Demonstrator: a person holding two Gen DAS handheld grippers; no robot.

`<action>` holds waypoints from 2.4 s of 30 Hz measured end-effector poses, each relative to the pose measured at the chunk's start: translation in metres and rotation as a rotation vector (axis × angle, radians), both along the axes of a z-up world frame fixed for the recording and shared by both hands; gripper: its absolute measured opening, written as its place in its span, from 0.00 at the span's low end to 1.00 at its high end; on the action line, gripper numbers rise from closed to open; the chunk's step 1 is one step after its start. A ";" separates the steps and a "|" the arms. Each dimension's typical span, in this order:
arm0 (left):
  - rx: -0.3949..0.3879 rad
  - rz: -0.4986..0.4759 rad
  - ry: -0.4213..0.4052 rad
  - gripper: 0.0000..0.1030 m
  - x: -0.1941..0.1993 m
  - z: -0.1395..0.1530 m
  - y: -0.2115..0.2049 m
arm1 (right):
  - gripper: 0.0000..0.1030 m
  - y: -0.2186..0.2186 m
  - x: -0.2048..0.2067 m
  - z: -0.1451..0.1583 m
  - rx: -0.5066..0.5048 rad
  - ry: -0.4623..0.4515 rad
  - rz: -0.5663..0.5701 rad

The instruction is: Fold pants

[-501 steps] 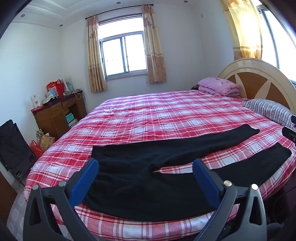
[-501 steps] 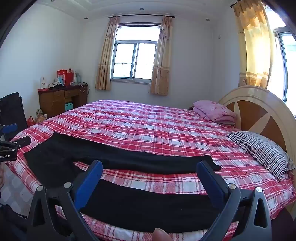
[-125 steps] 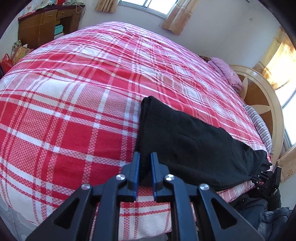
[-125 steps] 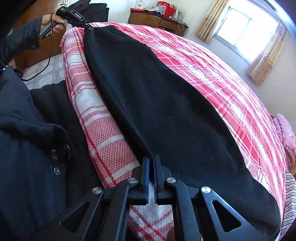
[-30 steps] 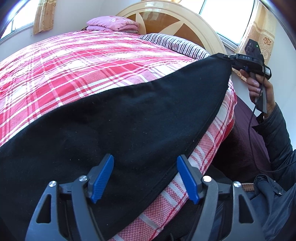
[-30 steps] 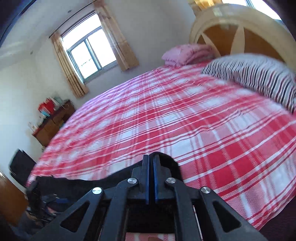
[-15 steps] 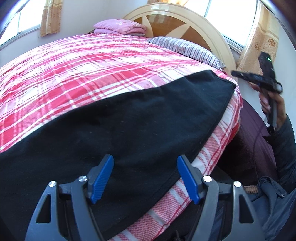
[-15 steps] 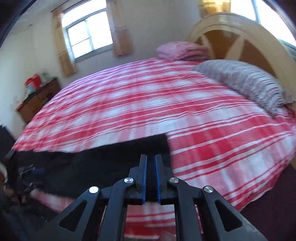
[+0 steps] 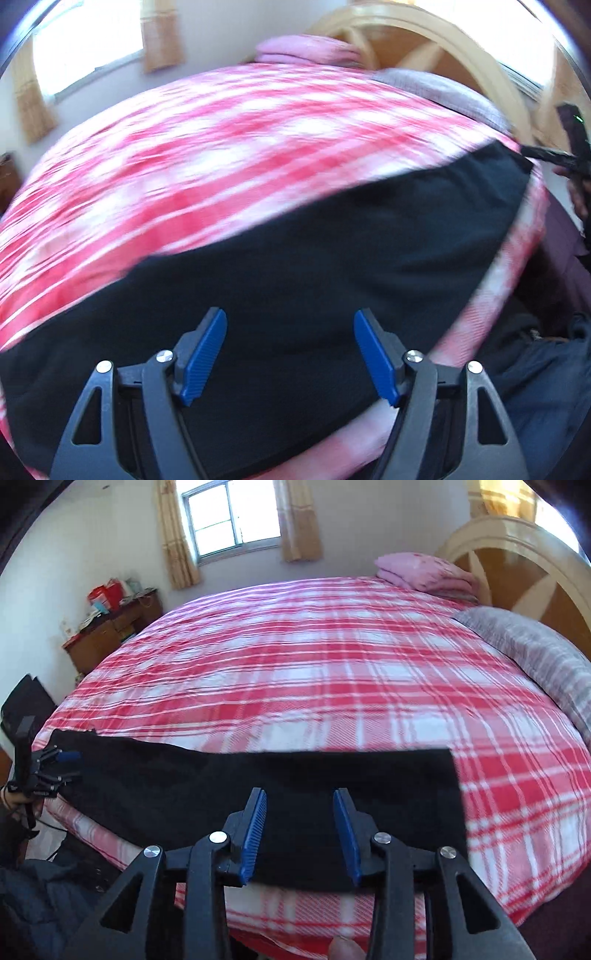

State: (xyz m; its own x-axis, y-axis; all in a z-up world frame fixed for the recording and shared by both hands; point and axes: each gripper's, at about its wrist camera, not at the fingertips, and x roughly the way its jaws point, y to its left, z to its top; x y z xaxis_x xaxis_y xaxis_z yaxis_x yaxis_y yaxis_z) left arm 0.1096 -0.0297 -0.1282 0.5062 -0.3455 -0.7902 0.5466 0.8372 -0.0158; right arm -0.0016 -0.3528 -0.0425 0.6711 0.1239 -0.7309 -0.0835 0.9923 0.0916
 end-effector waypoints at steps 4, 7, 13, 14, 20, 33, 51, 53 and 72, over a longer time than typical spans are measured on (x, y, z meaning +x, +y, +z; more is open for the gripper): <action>0.030 0.236 -0.061 0.73 0.011 0.006 0.091 | 0.39 0.056 0.034 0.004 -0.036 0.001 0.119; 0.060 0.376 -0.110 0.73 0.018 0.008 0.141 | 0.39 0.106 0.062 0.011 -0.029 0.000 0.231; 0.020 0.550 -0.066 0.83 0.036 -0.019 0.208 | 0.39 0.208 0.121 0.013 0.093 0.068 0.461; 0.041 0.538 -0.092 0.85 0.034 -0.022 0.206 | 0.39 0.221 0.128 0.010 0.098 0.081 0.478; -0.006 0.616 -0.073 0.96 0.024 -0.027 0.221 | 0.39 0.309 0.179 -0.033 0.135 0.229 0.571; -0.116 0.348 -0.185 0.96 -0.002 0.009 0.123 | 0.39 0.388 0.237 -0.094 0.428 0.449 0.537; 0.010 0.271 -0.057 0.97 0.004 -0.038 0.093 | 0.01 0.391 0.232 -0.077 0.480 0.397 0.518; 0.014 0.267 -0.056 0.97 0.005 -0.039 0.093 | 0.01 0.397 0.234 -0.083 0.453 0.443 0.528; 0.040 0.195 -0.032 1.00 0.002 -0.044 0.093 | 0.08 0.404 0.237 -0.122 0.594 0.558 0.496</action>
State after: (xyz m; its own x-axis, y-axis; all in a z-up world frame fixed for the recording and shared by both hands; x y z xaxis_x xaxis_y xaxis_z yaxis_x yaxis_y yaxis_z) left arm 0.1113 0.0636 -0.1721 0.5859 -0.2067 -0.7836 0.3737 0.9269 0.0350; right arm 0.2352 0.0512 -0.1645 0.0158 0.7548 -0.6558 -0.2743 0.6340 0.7231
